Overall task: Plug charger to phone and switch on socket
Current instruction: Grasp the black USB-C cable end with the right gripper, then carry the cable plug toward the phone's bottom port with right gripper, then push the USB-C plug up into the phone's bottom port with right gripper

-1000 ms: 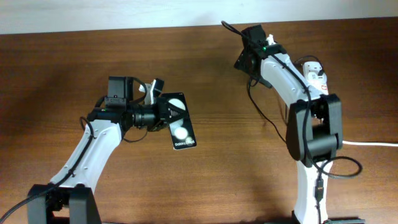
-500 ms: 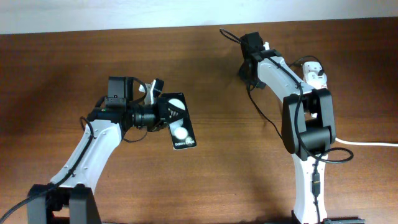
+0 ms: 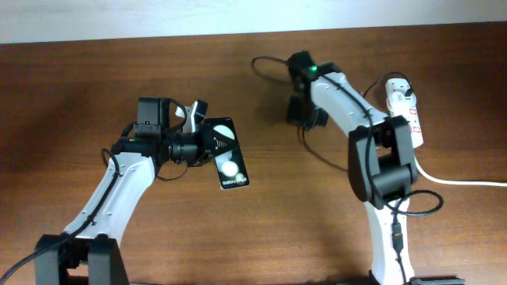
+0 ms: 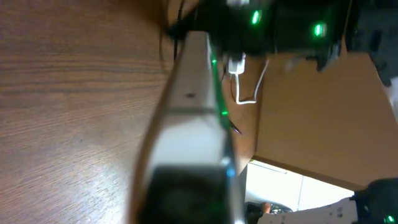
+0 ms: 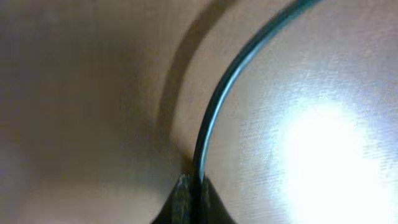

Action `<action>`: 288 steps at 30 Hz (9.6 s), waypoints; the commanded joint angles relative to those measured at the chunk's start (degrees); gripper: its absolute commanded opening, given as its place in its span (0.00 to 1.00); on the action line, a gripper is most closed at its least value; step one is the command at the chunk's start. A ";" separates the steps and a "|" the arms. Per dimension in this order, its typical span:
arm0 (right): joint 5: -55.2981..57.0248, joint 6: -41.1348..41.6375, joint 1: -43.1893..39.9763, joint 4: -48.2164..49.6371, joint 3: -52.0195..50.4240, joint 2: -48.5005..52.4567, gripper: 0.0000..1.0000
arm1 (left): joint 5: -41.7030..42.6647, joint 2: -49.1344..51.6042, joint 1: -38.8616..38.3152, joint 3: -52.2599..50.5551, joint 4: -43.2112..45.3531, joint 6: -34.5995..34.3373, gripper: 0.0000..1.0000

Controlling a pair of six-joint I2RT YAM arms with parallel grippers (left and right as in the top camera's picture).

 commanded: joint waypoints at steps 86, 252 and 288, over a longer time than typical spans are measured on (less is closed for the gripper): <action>-8.98 1.97 1.33 -16.13 -41.88 -89.96 0.04 | 17.20 -0.79 -2.97 0.09 9.92 -3.39 0.00; -11.69 -0.48 29.77 21.55 -48.59 -70.07 0.04 | 18.14 -0.79 -4.17 0.09 32.68 -23.76 0.00; -8.13 -0.48 30.32 27.82 -48.59 -65.24 0.17 | 14.86 -0.79 -4.31 0.09 32.68 -19.80 0.00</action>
